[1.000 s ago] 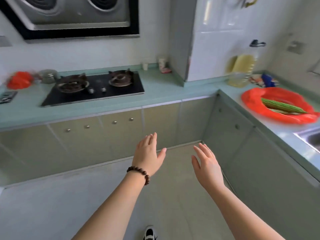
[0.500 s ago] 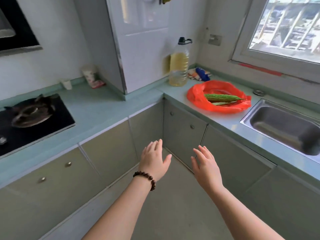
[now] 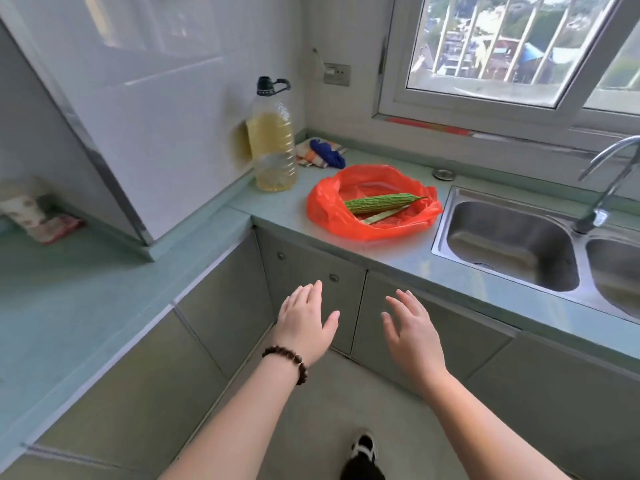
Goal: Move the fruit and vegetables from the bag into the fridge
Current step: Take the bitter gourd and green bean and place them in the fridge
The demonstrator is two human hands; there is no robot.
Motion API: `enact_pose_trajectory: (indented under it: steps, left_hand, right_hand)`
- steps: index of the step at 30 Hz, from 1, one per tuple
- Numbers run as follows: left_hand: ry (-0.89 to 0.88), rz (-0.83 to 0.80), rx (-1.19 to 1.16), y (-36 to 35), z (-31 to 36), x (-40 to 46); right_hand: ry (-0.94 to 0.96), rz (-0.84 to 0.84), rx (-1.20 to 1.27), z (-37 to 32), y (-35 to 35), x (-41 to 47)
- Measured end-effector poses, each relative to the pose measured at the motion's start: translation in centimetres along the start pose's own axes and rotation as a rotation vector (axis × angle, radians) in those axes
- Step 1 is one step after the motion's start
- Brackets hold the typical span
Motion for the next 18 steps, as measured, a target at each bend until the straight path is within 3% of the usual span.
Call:
enact_pose_trajectory:
  steps: [18]
  left_hand:
    - [-0.176, -0.087, 0.007, -6.8, 6.0, 35.8]
  right_hand:
    - [-0.089, 0.028, -0.025, 8.5, -1.6, 30.5]
Point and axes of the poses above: each hand's wrist, its own x-axis towards the middle knuckle, its own y-axis out of the back of the hand, z = x × y, the point moved 6 cm from there along x, towards the middle knuckle, and after that the axes turned 1 degree about -x, right-handed, at the moved point
